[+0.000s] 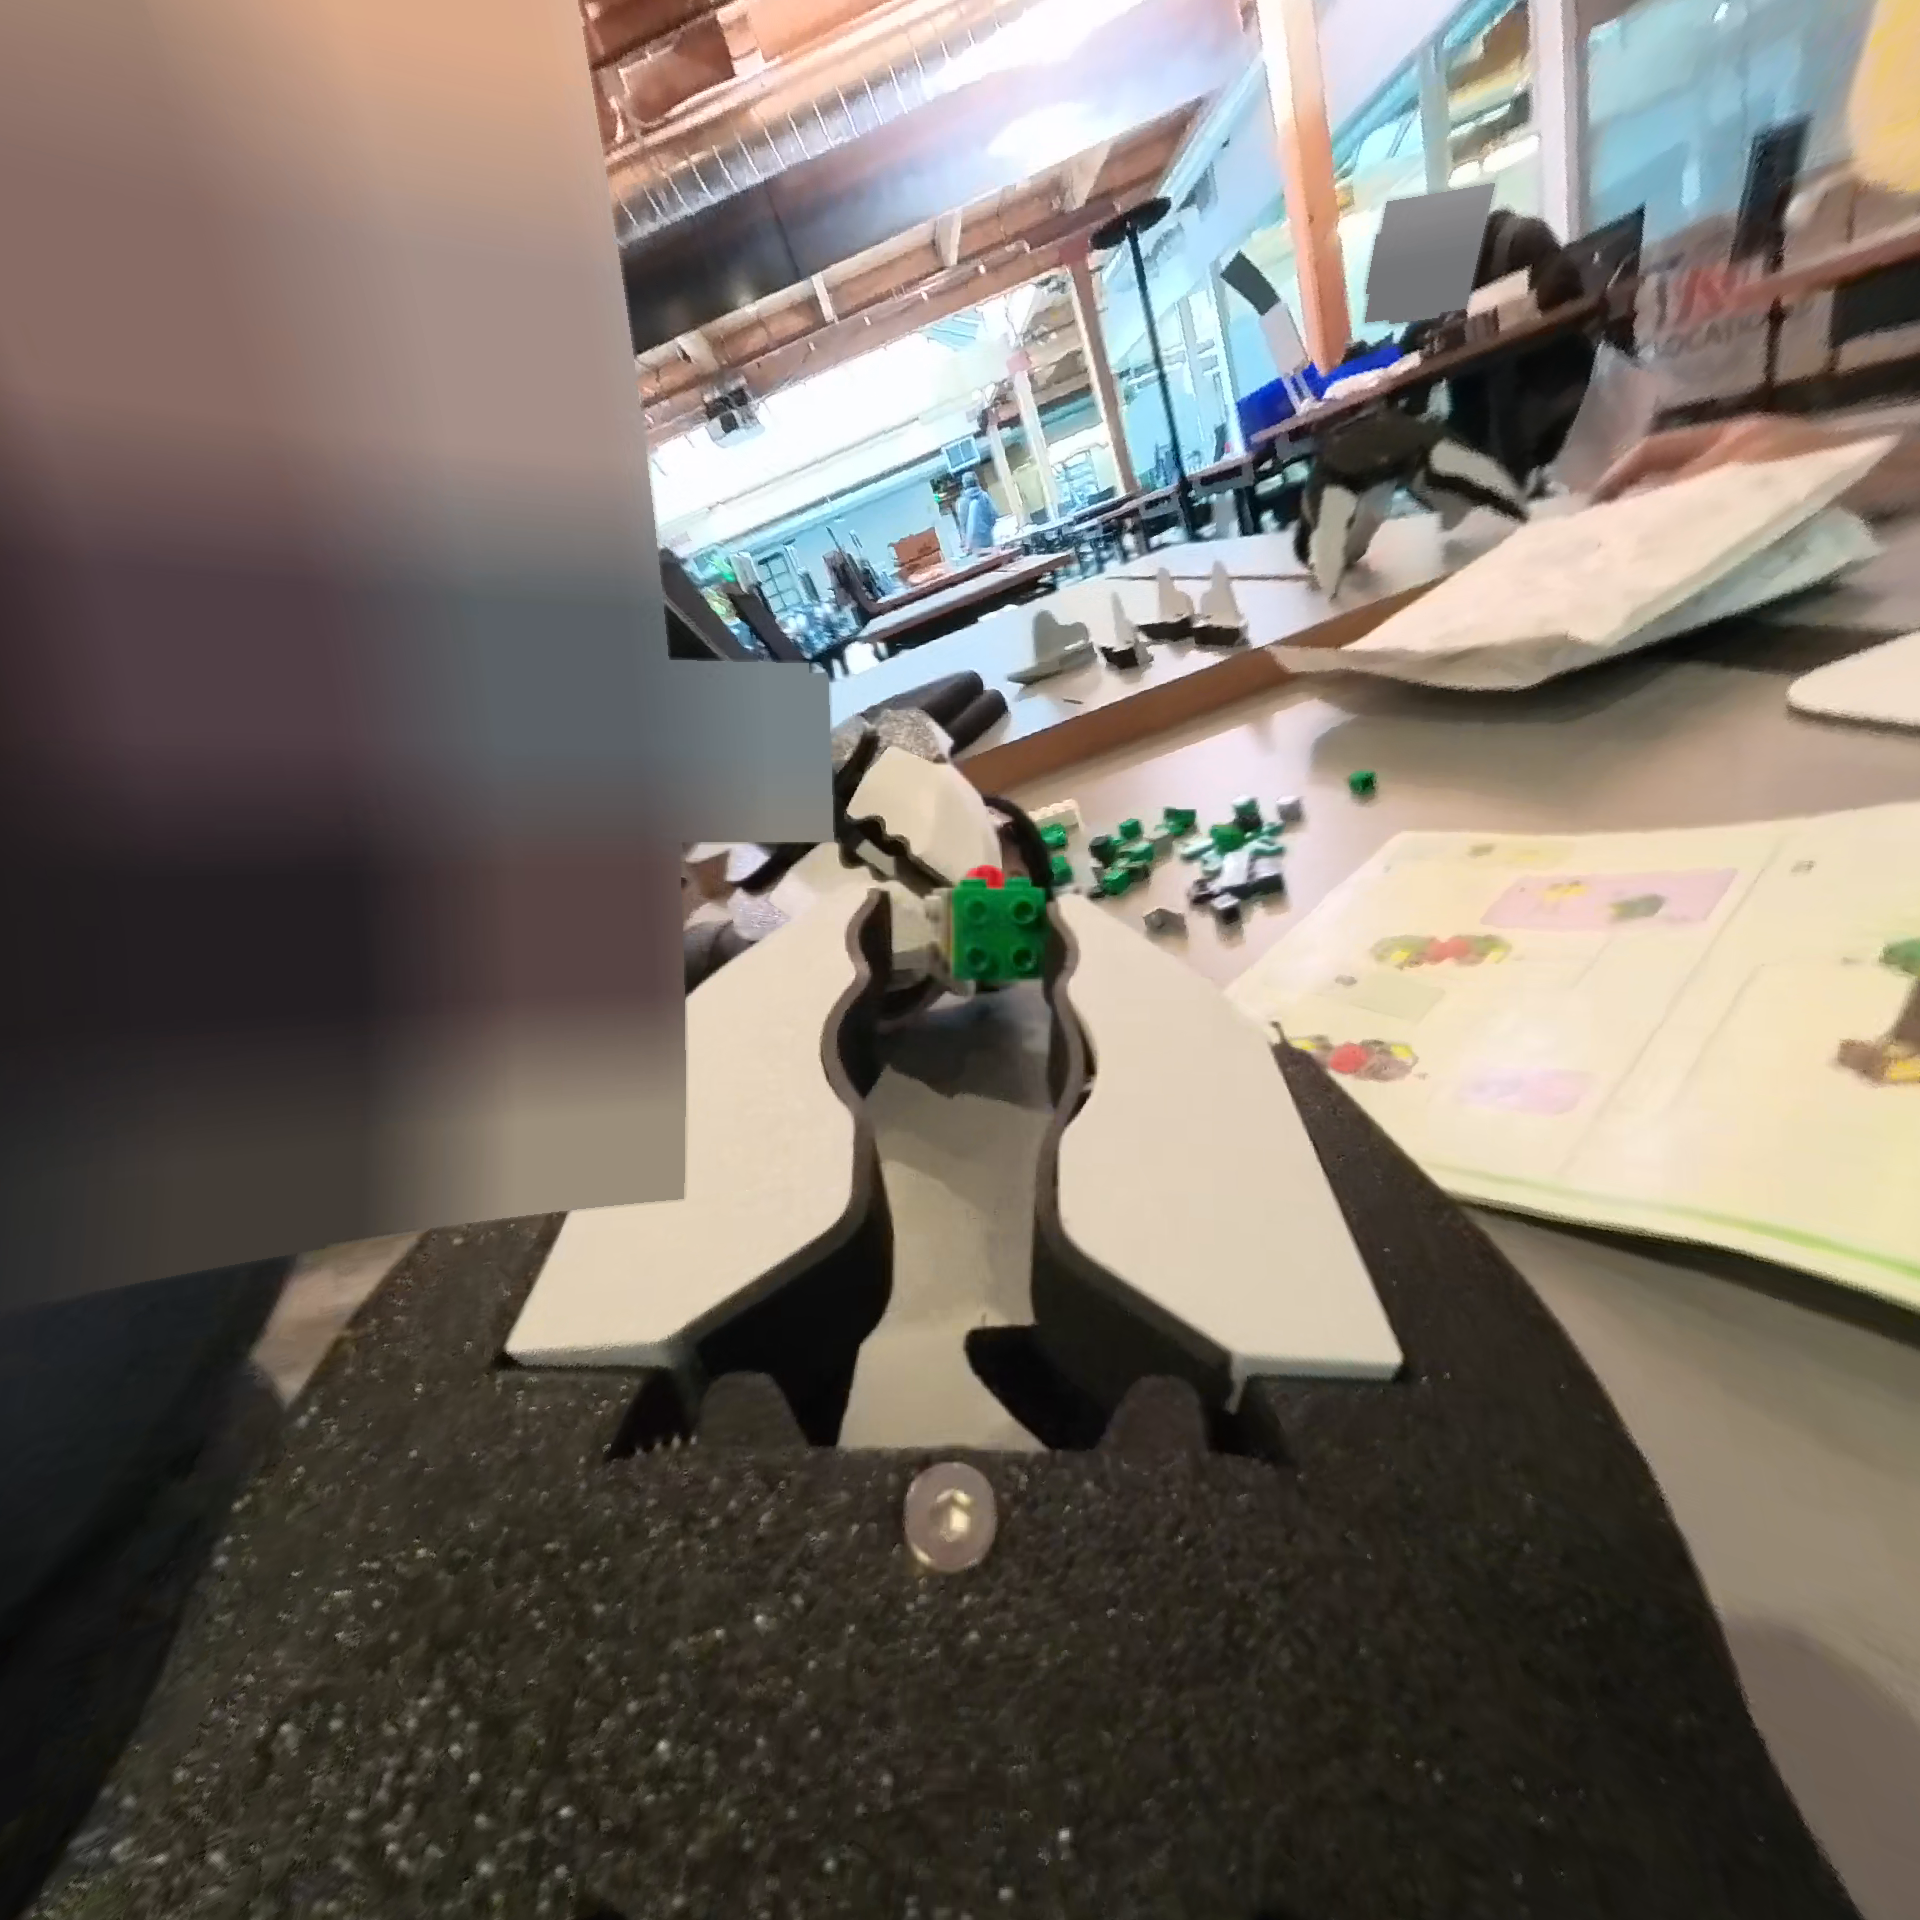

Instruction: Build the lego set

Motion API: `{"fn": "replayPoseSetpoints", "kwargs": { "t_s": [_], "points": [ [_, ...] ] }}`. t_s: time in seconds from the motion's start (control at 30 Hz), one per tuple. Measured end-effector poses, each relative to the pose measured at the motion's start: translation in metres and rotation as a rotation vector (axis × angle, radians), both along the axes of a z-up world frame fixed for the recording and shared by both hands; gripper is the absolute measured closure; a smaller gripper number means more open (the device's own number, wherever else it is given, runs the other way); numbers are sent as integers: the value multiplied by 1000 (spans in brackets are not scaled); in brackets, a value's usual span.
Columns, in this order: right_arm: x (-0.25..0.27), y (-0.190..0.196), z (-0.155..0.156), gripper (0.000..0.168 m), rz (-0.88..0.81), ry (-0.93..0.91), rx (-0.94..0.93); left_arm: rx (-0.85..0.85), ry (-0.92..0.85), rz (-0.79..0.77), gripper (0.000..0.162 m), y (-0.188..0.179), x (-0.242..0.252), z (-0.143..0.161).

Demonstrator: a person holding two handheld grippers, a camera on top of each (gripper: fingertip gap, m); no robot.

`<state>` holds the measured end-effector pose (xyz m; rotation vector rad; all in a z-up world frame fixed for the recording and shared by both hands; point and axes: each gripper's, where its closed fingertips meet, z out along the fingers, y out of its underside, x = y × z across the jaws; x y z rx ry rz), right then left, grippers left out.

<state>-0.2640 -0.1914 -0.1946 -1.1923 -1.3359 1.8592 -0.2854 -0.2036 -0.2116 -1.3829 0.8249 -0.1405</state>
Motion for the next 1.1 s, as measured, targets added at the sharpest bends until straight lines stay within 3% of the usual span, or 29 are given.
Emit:
{"fn": "replayPoseSetpoints", "kwargs": {
  "t_s": [0.13, 0.4, 0.7, 0.97, 1.1],
  "points": [
    [8, 9, 14, 138, -98, 72, 121, 7, -10, 10, 159, 0, -2, 2],
    [20, 23, 25, 138, -240, 148, 137, -52, -89, -30, 159, -4, -3, 4],
    [15, 19, 15, 142, -430, 184, 499, -68, 11, -26, 159, -6, 7, -7],
    [18, 27, 21, 143, -438, 225, 426, -85, -127, 42, 159, -1, -7, 1],
    [21, 24, 24, 144, -405, 254, 397, -77, -113, 111, 159, -4, -8, -1]
  ]
}}
